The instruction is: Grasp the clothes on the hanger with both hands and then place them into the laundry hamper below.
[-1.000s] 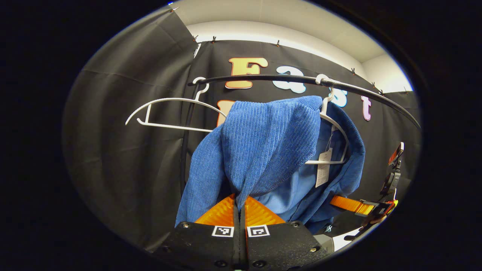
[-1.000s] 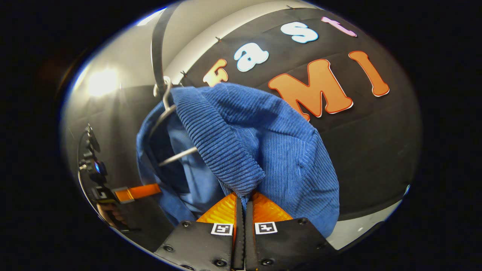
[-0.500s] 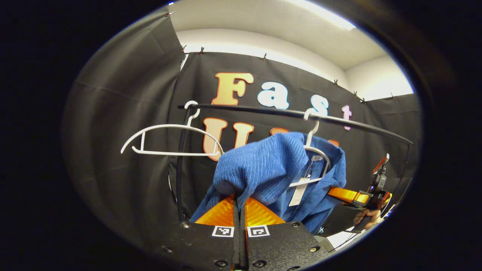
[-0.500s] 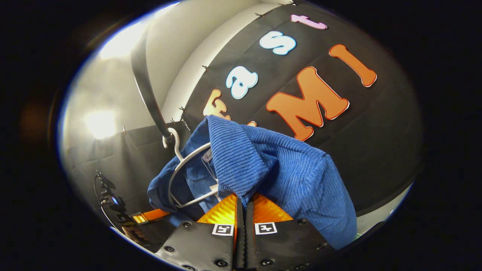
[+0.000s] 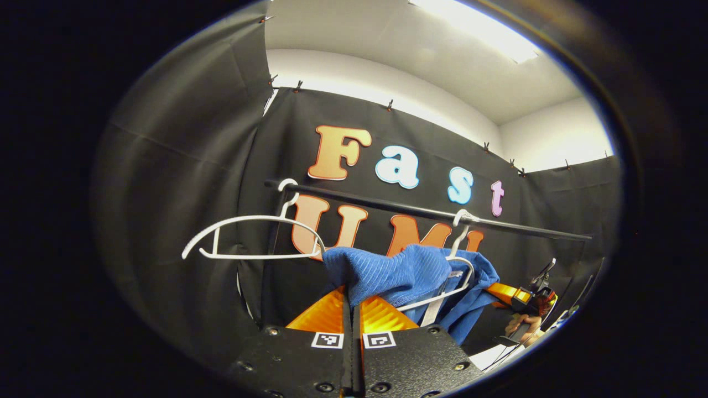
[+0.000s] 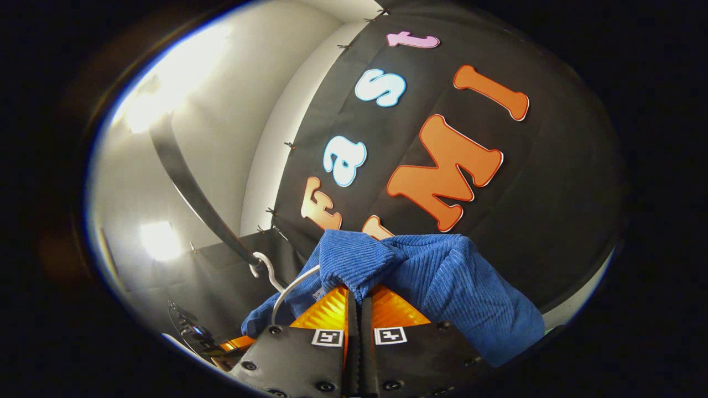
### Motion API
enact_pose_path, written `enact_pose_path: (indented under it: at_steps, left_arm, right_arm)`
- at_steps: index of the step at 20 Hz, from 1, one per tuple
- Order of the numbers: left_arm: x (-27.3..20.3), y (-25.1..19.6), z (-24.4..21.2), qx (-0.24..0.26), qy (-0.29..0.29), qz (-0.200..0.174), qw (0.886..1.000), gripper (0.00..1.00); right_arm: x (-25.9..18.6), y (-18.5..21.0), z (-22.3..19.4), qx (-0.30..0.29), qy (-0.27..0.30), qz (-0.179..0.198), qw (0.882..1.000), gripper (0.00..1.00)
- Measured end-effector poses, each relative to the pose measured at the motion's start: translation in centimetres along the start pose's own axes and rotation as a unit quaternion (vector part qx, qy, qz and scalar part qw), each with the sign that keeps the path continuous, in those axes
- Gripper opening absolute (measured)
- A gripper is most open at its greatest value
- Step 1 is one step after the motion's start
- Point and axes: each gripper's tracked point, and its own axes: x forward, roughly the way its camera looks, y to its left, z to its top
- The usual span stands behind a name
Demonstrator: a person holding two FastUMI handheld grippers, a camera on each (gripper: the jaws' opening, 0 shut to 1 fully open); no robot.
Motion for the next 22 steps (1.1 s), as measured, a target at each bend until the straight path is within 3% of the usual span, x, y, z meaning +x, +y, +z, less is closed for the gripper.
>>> enact_pose_path:
  at_steps: [5,12,22]
  left_arm:
    - [1.6,2.7,1.5,-0.009,-0.008,-0.001,1.0,0.0]
    - [5.0,5.3,3.2,-0.003,-0.014,-0.003,1.0,0.0]
    - [9.0,7.5,-3.2,-0.002,0.053,0.004,0.999,0.0]
  right_arm:
    - [1.6,0.8,1.8,0.025,-0.023,0.011,0.999,0.07]
    - [3.4,-0.6,4.0,0.038,-0.043,-0.01,0.998,0.07]
    - [4.7,-3.7,7.7,0.048,-0.066,-0.041,0.996,0.07]
